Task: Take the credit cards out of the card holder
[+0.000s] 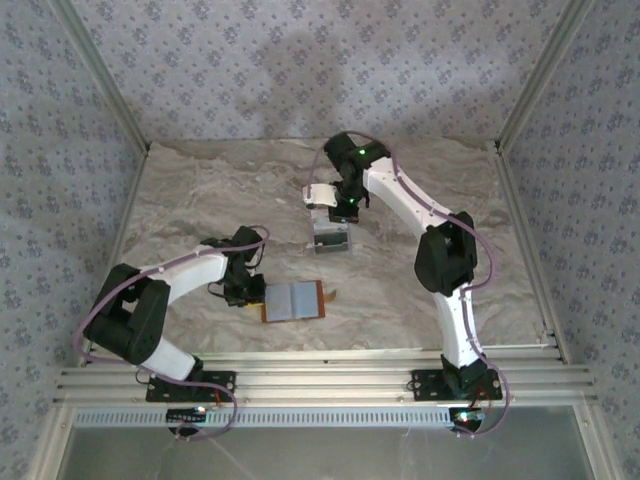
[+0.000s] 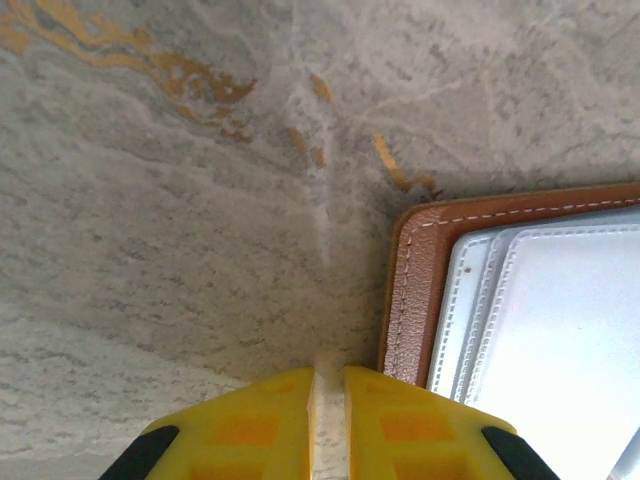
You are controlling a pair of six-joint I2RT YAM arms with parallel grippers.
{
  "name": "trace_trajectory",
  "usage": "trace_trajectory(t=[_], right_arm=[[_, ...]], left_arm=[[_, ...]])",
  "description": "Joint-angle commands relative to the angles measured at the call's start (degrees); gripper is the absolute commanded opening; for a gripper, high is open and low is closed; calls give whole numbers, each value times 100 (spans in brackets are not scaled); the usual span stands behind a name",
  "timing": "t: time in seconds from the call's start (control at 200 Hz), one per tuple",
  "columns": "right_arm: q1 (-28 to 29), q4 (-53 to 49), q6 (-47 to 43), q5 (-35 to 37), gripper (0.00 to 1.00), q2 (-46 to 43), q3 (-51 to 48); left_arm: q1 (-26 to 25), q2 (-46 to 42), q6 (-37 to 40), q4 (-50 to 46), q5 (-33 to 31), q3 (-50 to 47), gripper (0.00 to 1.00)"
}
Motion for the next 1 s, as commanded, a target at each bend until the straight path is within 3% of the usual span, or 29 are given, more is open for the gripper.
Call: trace_trajectory(t=[0.0, 0.37, 0.625, 0.994], right_arm=[[-3, -509, -1107, 213, 0, 251, 202], [6, -375, -1248, 330, 0, 623, 266], [49, -620, -1286, 410, 0, 455, 682], [104, -84, -1477, 654, 0, 352, 693]], left_arm=[[-52, -7, 24, 41, 34, 170, 16], [-53, -204, -5, -77, -42, 199, 16], [-48, -224, -5, -72, -48, 216, 16], [-52, -289, 38, -274, -80, 251, 16]])
